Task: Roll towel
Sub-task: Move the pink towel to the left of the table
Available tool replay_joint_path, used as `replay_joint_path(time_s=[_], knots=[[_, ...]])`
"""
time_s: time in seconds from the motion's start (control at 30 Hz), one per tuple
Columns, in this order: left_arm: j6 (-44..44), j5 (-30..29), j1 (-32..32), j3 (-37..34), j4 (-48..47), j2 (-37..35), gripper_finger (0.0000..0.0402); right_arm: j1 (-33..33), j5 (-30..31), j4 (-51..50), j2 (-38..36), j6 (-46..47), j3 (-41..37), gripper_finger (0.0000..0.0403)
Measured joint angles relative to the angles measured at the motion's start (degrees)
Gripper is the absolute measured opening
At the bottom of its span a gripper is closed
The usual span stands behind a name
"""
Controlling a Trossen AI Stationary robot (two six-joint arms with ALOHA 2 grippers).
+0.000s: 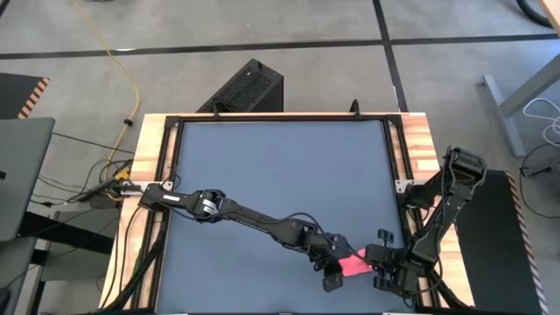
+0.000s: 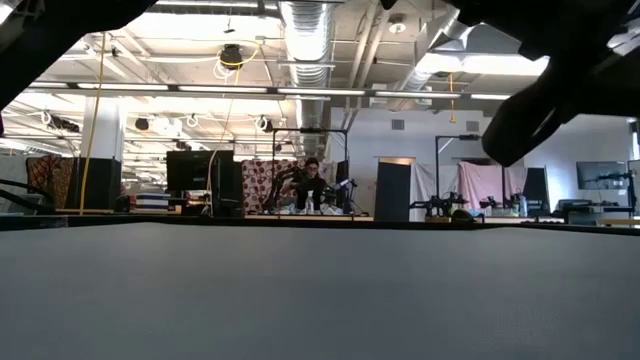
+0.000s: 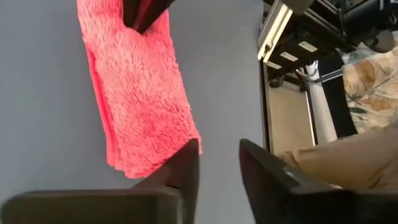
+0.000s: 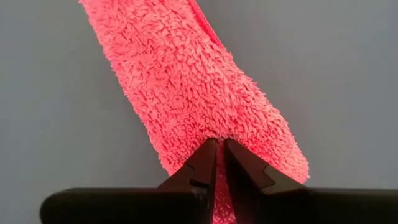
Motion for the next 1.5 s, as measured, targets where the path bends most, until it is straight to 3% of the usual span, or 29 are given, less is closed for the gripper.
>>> replay_joint_path(time_s=[0.23, 0.5, 0.63, 0.77, 0.83, 1.03, 1.13, 1.3, 1.5], knots=[[-5.5, 2.4, 0.8, 0.0, -0.3, -0.2, 0.0164, 0.0, 0.0, 0.0, 0.0, 0.1, 0.0, 0.0065], [-1.9, -2.9, 0.6, 0.1, 7.4, -1.4, 0.0171, 0.0, 0.0, 0.5, 0.0, 1.5, 0.0, 0.0065], [2.0, 0.4, 0.4, 0.1, 7.3, -1.1, 0.0173, 0.0, 0.0, 0.9, 0.0, 1.6, 0.0, 0.0065], [-2.0, 3.6, -0.3, 0.0, 7.9, -1.0, 0.0188, 0.0, 0.0, 1.2, 0.0, 2.4, 0.0, 0.0066], [-5.5, 0.2, -1.0, 0.0, 8.3, -1.0, 0.0201, 0.0, 0.0, 1.2, 0.0, 2.2, 0.0, 0.0066], [-12.1, -20.7, -1.4, 0.0, 8.4, -0.8, 0.0217, 0.0, 0.0, 1.2, 0.0, 2.5, 0.0, 0.0066], [-16.4, -25.4, -0.5, 0.0, 6.6, -0.8, 0.0214, 0.0, 0.0, 1.2, 0.0, 3.3, 0.0, 0.0066], [-30.6, -21.2, 0.8, 0.0, 5.4, -0.8, 0.0208, 0.0, 0.0, 1.2, 0.0, 3.9, 0.0, 0.0066], [-14.1, -9.9, 0.2, 0.0, 11.8, -0.8, 0.0184, 0.0, 0.0, 1.2, 0.0, 3.8, 0.0, 0.0066]])
